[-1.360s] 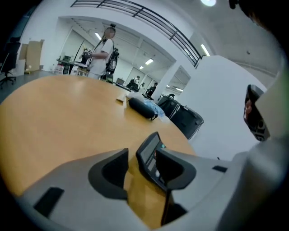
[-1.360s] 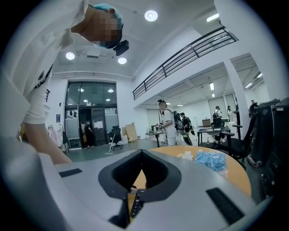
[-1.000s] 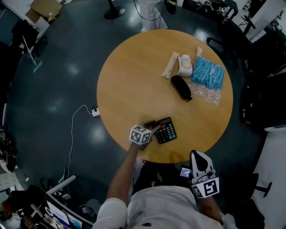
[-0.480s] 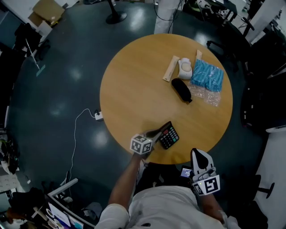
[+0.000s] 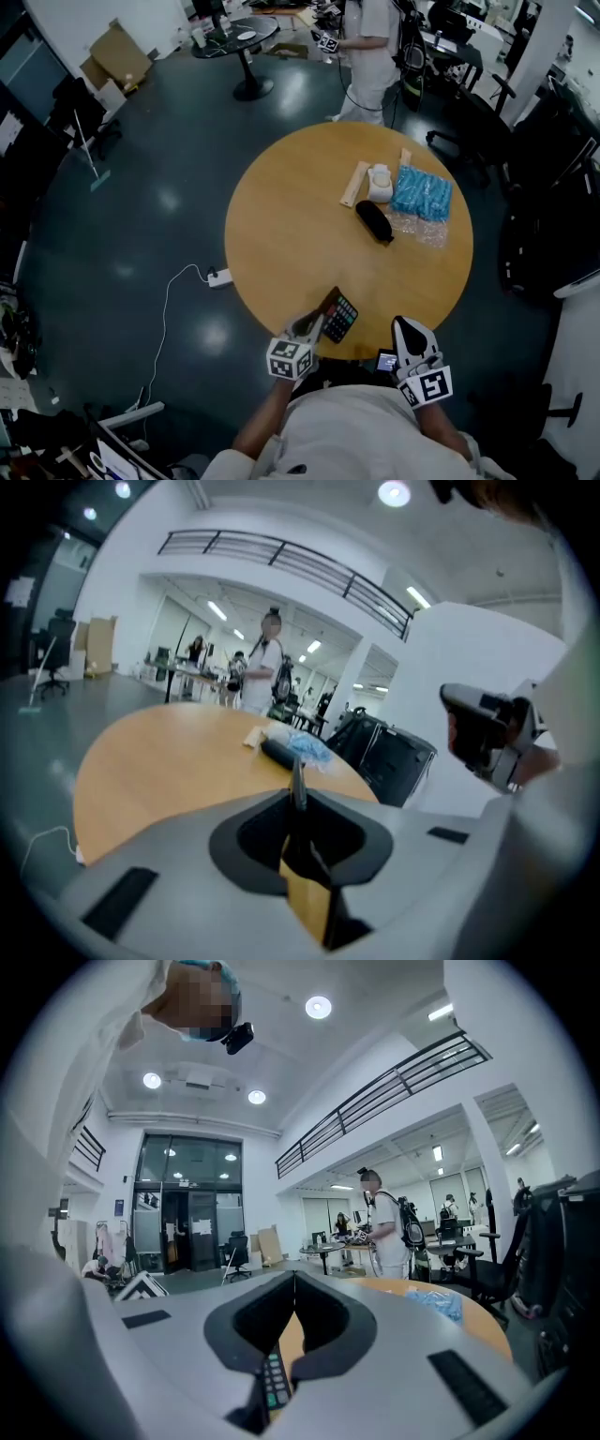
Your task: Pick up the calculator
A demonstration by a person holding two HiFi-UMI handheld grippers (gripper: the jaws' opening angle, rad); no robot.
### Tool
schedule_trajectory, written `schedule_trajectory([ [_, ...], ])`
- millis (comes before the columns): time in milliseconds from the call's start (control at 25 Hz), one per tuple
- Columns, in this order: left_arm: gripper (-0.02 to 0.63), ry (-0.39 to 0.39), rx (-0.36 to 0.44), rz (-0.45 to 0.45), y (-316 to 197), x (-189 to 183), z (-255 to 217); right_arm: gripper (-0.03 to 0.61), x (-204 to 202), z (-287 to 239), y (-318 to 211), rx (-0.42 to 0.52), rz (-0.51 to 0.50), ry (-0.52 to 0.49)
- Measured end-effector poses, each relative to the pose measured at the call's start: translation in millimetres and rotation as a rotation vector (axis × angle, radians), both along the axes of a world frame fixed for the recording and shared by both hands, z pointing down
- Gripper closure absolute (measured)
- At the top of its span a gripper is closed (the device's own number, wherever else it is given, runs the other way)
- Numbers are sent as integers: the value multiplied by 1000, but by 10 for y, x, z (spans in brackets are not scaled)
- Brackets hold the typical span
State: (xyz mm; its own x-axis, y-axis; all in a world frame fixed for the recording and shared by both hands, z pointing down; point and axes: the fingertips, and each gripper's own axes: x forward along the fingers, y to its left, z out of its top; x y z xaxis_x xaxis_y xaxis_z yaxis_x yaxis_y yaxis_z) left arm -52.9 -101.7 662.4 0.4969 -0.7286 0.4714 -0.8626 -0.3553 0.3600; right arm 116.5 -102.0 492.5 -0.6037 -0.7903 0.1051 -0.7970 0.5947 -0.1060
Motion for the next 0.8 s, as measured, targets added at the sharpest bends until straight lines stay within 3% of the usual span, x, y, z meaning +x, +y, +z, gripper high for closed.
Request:
schedule_trajectory([
  [160, 561, -47, 226, -82, 137, -94, -983, 563, 20, -39, 11, 1, 8, -11],
  [280, 561, -74, 312, -133, 252, -117, -1421, 564, 15, -61, 47, -7, 11, -22],
  [440, 561, -70, 375, -184, 289, -162, -1680, 563, -69, -184, -29, 18, -10, -43],
  [800, 561, -56, 388, -199, 293, -207, -1678, 565, -177, -169, -56, 25, -25, -13],
])
